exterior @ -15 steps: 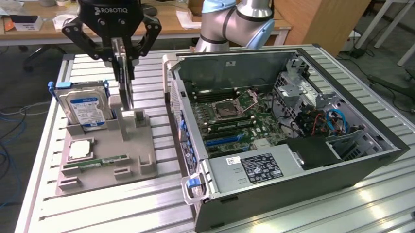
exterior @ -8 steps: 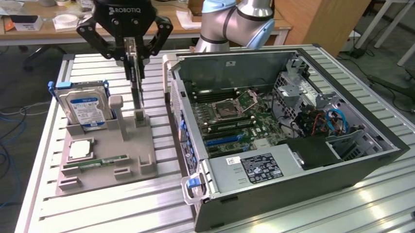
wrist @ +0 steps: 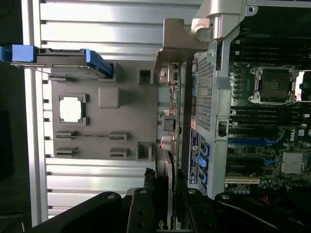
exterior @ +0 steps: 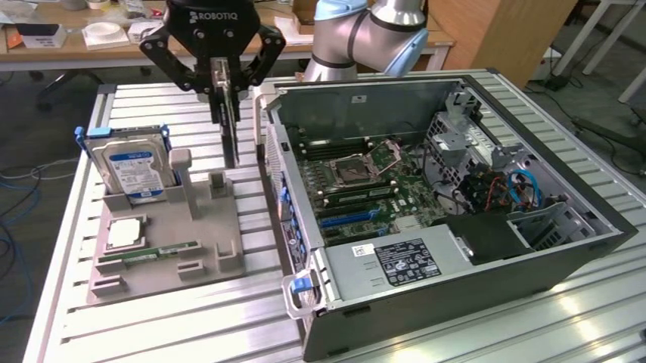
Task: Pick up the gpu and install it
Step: 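Pick up the gpu and move the gpu toward the slot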
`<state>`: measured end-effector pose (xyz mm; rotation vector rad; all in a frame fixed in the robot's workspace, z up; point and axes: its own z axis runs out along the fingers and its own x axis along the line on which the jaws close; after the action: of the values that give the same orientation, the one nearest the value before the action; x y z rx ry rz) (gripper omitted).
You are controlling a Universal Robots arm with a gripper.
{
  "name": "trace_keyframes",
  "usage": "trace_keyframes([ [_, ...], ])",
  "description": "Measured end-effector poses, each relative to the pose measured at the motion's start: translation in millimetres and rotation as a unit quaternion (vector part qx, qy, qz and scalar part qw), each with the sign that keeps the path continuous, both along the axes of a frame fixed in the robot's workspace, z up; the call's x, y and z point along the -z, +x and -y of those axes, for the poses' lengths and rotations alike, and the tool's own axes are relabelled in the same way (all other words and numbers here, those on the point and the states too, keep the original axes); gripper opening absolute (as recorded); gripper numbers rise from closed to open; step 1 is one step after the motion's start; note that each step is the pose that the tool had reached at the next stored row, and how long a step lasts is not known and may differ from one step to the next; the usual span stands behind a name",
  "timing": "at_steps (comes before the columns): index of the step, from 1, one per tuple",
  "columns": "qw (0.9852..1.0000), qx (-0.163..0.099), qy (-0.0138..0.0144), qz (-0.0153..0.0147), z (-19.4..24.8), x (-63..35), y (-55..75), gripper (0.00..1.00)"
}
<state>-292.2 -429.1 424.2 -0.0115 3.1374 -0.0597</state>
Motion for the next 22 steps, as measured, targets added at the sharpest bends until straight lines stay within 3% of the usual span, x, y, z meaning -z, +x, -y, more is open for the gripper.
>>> trace_keyframes([
  [22, 1.0000, 0.000, 0.0000, 0.0000, 0.0, 0.0, 22.7, 0.27],
])
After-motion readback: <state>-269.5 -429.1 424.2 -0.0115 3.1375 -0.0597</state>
